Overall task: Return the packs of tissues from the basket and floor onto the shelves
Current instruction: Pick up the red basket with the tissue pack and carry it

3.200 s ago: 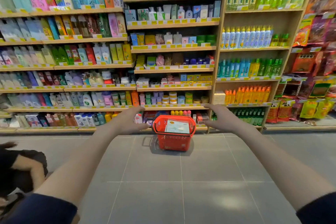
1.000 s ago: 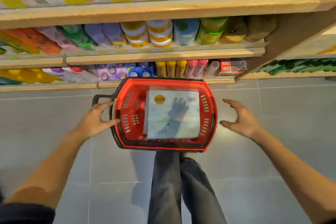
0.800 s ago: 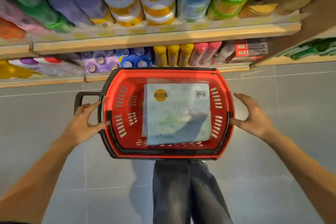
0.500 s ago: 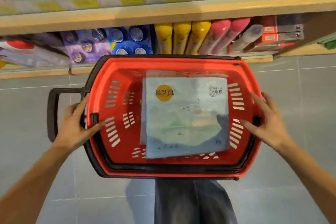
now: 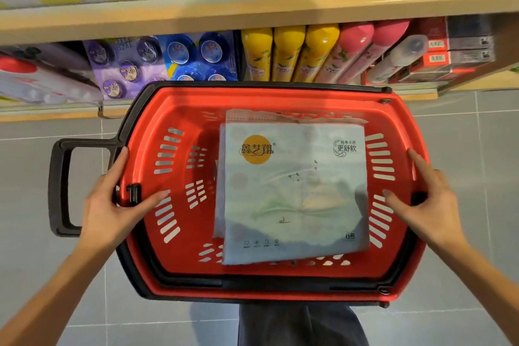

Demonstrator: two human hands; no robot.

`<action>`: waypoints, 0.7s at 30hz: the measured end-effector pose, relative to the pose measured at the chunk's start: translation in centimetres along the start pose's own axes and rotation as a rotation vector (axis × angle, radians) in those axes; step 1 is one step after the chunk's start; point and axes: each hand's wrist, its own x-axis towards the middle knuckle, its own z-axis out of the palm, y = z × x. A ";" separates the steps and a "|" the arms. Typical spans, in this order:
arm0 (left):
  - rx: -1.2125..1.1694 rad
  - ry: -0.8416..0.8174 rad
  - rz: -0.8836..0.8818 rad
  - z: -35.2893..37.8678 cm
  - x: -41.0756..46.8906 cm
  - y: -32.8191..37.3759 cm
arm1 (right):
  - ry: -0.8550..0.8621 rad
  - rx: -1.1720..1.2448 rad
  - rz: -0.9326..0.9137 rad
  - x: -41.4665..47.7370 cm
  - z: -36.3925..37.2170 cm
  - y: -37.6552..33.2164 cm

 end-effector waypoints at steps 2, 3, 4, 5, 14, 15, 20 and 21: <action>0.006 0.024 -0.009 -0.4 -0.3 0.3 | 0.001 -0.007 -0.005 0.0 -0.5 -0.7; 0.005 0.033 -0.008 -0.8 -0.5 0.6 | 0.006 -0.011 -0.009 0.0 -0.9 -1.2; 0.001 0.040 -0.002 -1.3 -0.8 1.0 | 0.011 -0.017 -0.009 0.1 -1.4 -1.8; -0.008 0.047 -0.001 -2.0 -1.2 1.5 | 0.013 -0.024 -0.010 0.1 -2.0 -2.5; -0.121 0.194 -0.099 -13.1 -9.5 8.1 | -0.019 0.032 -0.179 -2.9 -11.5 -12.9; -0.133 0.218 -0.114 -14.9 -10.8 9.2 | -0.017 0.039 -0.207 -3.6 -13.0 -14.6; -0.174 0.358 -0.123 -23.7 -18.8 14.6 | -0.071 0.070 -0.355 -8.1 -20.5 -23.1; -0.172 0.400 -0.123 -25.3 -20.6 15.5 | -0.088 0.070 -0.380 -9.2 -21.8 -24.7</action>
